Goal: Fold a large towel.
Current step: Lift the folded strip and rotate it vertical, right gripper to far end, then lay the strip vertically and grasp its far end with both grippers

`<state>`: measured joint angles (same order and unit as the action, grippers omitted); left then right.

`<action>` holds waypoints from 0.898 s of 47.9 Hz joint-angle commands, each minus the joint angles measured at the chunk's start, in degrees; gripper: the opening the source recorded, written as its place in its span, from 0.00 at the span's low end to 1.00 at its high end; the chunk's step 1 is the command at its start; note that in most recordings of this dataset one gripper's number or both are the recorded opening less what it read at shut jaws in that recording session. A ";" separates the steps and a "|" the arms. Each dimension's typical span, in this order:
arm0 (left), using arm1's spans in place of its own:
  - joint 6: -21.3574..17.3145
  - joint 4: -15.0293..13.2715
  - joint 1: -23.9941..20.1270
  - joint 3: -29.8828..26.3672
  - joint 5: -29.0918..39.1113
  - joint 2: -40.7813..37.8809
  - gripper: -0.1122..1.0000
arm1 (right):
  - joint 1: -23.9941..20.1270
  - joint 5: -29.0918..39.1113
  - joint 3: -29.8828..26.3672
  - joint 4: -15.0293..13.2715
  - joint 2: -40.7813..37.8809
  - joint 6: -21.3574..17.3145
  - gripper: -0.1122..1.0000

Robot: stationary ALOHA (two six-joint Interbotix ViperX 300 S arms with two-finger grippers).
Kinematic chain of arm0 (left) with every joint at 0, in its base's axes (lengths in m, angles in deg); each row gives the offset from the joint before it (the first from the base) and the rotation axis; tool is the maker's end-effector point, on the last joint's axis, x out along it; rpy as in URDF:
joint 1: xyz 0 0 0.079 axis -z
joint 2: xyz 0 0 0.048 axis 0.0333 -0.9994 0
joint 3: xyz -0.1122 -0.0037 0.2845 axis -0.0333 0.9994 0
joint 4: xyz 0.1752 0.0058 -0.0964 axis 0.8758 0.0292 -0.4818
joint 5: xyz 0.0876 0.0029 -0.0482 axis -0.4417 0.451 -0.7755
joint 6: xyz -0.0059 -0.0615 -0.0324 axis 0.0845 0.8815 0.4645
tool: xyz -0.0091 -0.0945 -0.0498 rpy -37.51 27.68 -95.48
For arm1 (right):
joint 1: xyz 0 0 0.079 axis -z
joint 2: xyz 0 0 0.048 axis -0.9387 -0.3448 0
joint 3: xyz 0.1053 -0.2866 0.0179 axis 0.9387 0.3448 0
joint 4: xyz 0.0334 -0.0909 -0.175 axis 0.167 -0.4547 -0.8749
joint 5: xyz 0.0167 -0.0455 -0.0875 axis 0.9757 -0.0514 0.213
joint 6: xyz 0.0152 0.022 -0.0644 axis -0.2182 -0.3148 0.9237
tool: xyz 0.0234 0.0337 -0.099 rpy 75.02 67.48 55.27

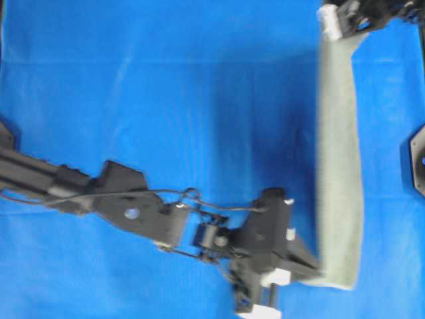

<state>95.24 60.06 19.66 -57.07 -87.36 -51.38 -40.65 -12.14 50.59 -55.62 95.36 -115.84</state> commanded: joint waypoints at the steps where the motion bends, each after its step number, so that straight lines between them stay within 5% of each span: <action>1: 2.37 -0.09 1.85 6.86 -0.70 6.24 0.13 | -1.41 -4.48 -3.25 -0.18 -4.57 0.18 0.14; 11: 9.49 -0.09 2.99 24.52 -0.97 13.62 0.13 | -5.89 -9.14 -9.23 -1.05 -16.08 2.37 0.14; 19: 12.13 -0.09 3.87 32.08 -4.39 15.21 0.13 | -7.91 -10.11 -12.22 -1.41 -21.36 8.09 0.14; 39: 10.20 0.26 2.99 29.79 -5.36 13.27 0.14 | -8.44 -15.21 -13.89 -1.67 -23.12 21.01 0.14; 43: 9.05 0.35 2.64 28.74 -4.75 12.92 0.29 | -8.00 -16.96 -14.24 -1.76 -23.20 23.20 0.14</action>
<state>105.00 60.24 22.83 -26.49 -92.28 -38.99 -49.18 -27.35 38.11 -57.11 71.37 -93.78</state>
